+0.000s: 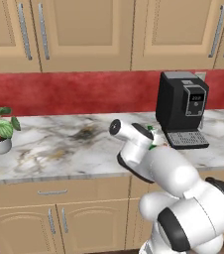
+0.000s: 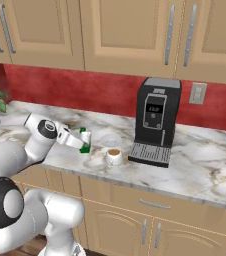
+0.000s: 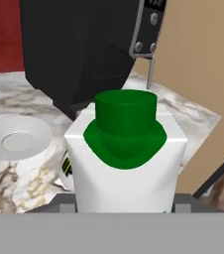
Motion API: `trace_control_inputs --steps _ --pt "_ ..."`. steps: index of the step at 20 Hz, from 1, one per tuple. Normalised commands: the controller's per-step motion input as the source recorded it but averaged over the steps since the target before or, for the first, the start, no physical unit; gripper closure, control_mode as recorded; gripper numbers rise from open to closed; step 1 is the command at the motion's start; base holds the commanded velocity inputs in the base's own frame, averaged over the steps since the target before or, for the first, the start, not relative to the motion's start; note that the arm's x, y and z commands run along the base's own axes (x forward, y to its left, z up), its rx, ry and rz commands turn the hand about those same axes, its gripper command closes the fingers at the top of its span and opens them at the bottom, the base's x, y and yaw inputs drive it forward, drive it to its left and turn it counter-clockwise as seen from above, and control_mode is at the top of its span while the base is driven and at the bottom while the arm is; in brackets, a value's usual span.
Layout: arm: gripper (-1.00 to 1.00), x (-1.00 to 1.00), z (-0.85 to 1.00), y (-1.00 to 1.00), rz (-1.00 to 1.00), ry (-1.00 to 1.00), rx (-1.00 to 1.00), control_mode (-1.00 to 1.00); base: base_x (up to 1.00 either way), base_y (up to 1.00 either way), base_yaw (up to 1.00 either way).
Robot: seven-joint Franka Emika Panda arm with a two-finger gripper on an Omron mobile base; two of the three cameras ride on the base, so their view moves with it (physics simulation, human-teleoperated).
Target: Take a sugar cube from the saucer and place it inside the coffee. Then, grab milk from the fridge and place it next to the coffee on the counter to sweeten the coffee.
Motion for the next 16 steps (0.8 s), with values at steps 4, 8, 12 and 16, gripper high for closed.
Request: trace_control_inputs --steps 4,8,12,16 --pt "1.0 0.0 -0.28 0.0 0.0 0.0 0.0 -1.0 0.0 0.0 0.0" --pt "1.0 0.1 -0.19 0.0 0.0 -0.03 0.0 -1.0 0.0 0.0 0.0" --pt "1.0 0.14 -0.08 0.0 -0.01 -0.05 0.0 -1.0 0.0 0.0 0.0" --pt "1.0 0.24 -0.02 0.0 -0.03 -0.04 0.0 -1.0 0.0 0.0 0.0"
